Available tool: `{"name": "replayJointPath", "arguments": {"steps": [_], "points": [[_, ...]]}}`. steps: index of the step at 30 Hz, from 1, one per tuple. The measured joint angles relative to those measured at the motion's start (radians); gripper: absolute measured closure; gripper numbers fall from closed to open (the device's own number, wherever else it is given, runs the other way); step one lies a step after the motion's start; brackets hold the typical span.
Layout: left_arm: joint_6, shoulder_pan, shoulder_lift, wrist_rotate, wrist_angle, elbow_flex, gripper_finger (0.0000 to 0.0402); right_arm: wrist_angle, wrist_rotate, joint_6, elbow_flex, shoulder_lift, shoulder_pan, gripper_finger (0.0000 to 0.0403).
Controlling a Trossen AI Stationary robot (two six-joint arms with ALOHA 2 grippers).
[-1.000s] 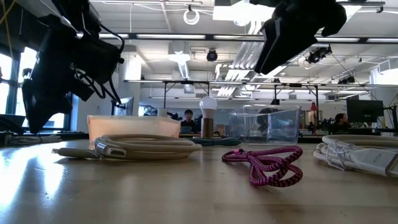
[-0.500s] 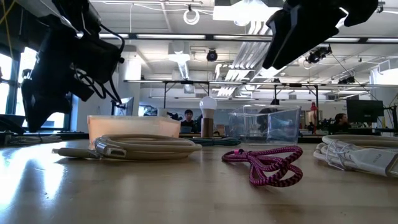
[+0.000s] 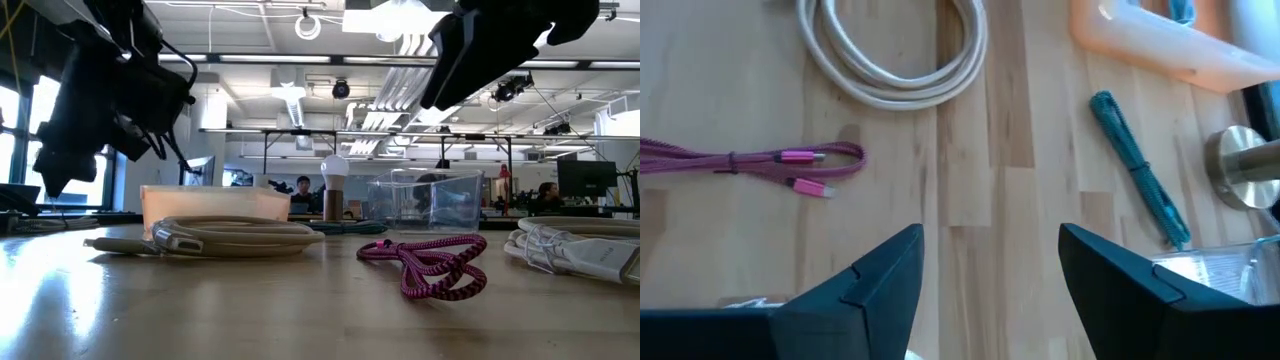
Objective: Pick & Place USB Port
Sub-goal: Put the white charger cable into the transparent bin
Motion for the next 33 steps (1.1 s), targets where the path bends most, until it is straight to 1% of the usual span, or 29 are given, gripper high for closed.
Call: {"name": "replayJointPath", "arguments": {"steps": [2, 4, 7, 10, 16, 22, 26, 33], "points": [[0.003, 0.0, 0.0, -0.012, -0.059, 0.0, 0.0383, 0.0, 0.009, 0.0, 0.0, 0.0, 0.0, 0.0178], [-0.03, 0.0, 0.0, -0.028, -0.124, 0.0, 0.0394, 0.0, 0.01, 0.0, 0.0, 0.0, 0.0, 0.0178], [-0.058, 0.0, -0.011, -0.038, -0.122, 0.001, 0.0391, 0.001, 0.01, 0.0, 0.0, 0.0, 0.0, 0.0178], [-0.075, 0.0, -0.012, -0.038, -0.136, 0.0, 0.0399, 0.001, 0.01, 0.0, 0.0, 0.0, 0.0, 0.0178], [-0.127, 0.0, -0.012, -0.054, -0.136, -0.002, 0.04, 0.008, 0.01, 0.0, 0.0, 0.0, 0.0, 0.0178], [-0.144, 0.0, -0.009, -0.064, -0.095, -0.001, 0.0401, 0.013, 0.009, 0.011, 0.0, 0.0, 0.0, 0.0178], [-0.139, 0.0, 0.032, -0.058, -0.076, -0.001, 0.0401, 0.009, -0.005, 0.019, 0.0, 0.0, 0.0, 0.0178], [-0.137, 0.0, 0.159, -0.051, -0.074, -0.001, 0.0401, 0.005, -0.006, 0.026, 0.0, 0.0, 0.0, 0.0178]]}}
